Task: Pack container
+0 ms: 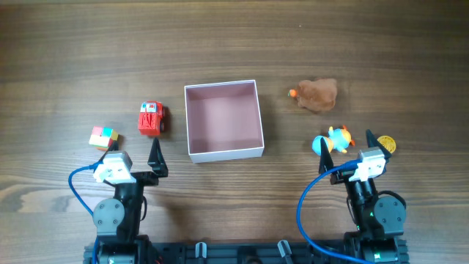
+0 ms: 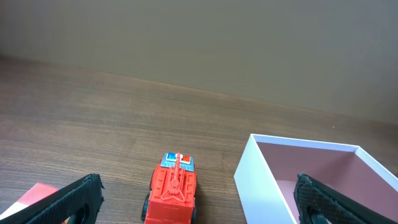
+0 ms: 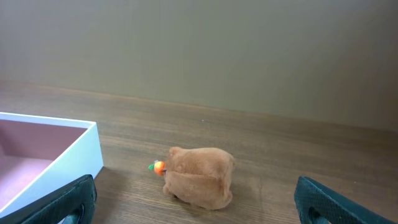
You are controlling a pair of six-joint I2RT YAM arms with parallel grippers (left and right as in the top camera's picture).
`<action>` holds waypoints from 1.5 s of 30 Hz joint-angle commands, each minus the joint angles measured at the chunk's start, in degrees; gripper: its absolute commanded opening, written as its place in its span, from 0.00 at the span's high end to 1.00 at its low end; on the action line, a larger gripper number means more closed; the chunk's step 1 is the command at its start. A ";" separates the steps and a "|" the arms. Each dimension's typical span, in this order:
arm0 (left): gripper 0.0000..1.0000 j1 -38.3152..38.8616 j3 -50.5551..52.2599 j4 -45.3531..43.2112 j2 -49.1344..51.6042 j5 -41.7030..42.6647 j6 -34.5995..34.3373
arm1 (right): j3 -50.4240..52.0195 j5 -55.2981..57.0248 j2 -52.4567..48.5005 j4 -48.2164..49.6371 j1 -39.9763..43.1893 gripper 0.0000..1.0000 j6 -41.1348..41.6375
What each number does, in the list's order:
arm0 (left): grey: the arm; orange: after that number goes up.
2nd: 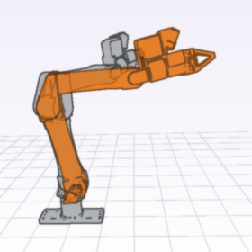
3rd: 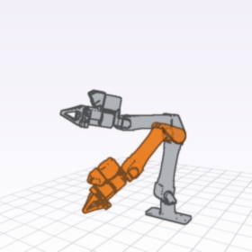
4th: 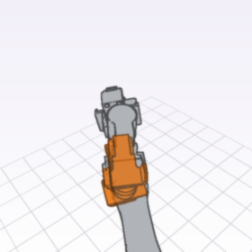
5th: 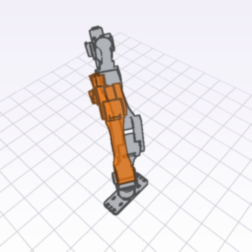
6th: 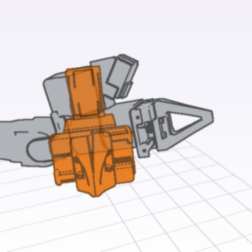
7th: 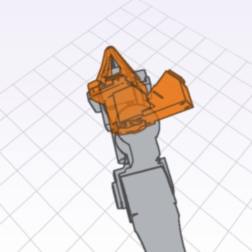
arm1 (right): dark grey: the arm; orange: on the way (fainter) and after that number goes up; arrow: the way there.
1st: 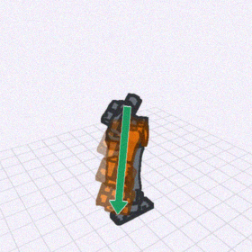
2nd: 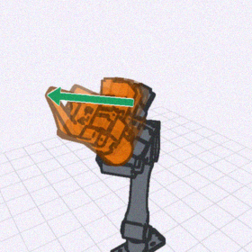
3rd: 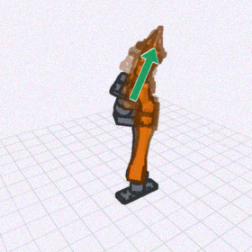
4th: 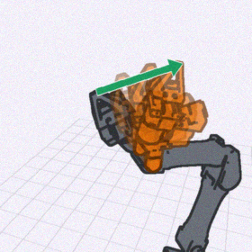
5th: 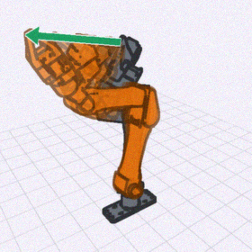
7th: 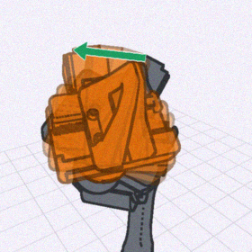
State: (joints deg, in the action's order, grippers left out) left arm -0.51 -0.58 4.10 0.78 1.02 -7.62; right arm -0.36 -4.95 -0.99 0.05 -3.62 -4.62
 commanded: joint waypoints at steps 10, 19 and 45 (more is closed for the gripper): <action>0.00 -0.35 0.24 0.22 -0.39 1.09 -0.52 | 0.04 -0.70 0.35 0.24 -0.39 0.00 0.09; 0.00 -0.35 0.24 0.22 -0.39 1.09 -0.52 | 0.04 -0.70 0.35 0.24 -0.39 0.00 0.11; 0.00 -0.35 0.24 0.22 -0.39 1.09 -0.52 | 0.04 -0.26 0.17 0.22 -0.39 0.00 -1.25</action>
State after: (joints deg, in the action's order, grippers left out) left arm -0.51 -0.58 4.10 0.78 1.02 -7.62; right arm -0.36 -4.95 -0.99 0.05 -3.62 -4.91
